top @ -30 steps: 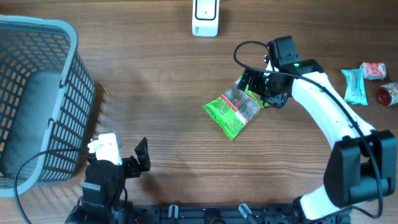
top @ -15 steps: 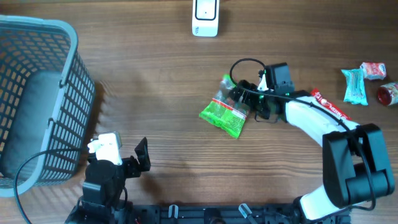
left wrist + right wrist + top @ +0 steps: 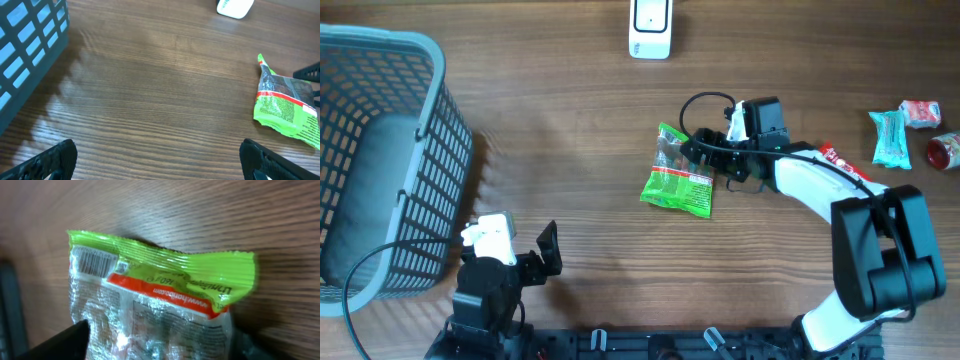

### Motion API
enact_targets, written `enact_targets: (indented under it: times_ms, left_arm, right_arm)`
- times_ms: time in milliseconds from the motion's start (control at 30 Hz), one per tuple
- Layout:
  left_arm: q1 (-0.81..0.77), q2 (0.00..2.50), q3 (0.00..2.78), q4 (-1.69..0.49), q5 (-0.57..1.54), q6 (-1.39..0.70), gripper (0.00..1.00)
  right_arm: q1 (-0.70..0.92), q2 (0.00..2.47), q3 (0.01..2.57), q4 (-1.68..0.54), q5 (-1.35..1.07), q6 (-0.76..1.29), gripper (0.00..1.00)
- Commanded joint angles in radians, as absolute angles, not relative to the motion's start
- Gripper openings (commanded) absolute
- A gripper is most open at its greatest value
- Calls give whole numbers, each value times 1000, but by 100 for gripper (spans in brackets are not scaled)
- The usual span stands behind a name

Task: Scan the item barcode
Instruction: 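Carry the Haribo bag up toward the white scanner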

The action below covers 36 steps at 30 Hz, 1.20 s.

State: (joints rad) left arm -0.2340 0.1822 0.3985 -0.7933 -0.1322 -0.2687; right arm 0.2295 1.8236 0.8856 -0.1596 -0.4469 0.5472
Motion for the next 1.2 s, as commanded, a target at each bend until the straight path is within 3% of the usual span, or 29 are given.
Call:
enact_targets:
  times_ms: [0,200,333,433,800,1167]
  left_arm:
    - [-229,175,392,-791,-128,-274,100]
    - [-229,175,392,-791,-128,-274,100]
    - [-229,175,392,-791,-128,-274,100]
    - [-229,175,392,-791,-128,-274,100]
    - [-229,175,392,-791,-128,-274,100]
    - [-229,175,392,-791,-128,-274,100]
  right_arm:
    - [287,2066,735,-304,-213,525,5]
    - [334,2056,755,-308,-310,515,4]
    - [320,1958,815,-330,-643,420,4]
    - [293,1808,854,-355,-754,419,4]
    - [273,1249,857,-299,-799,460,4]
    - [273,1170,857,-149,-937,654,4]
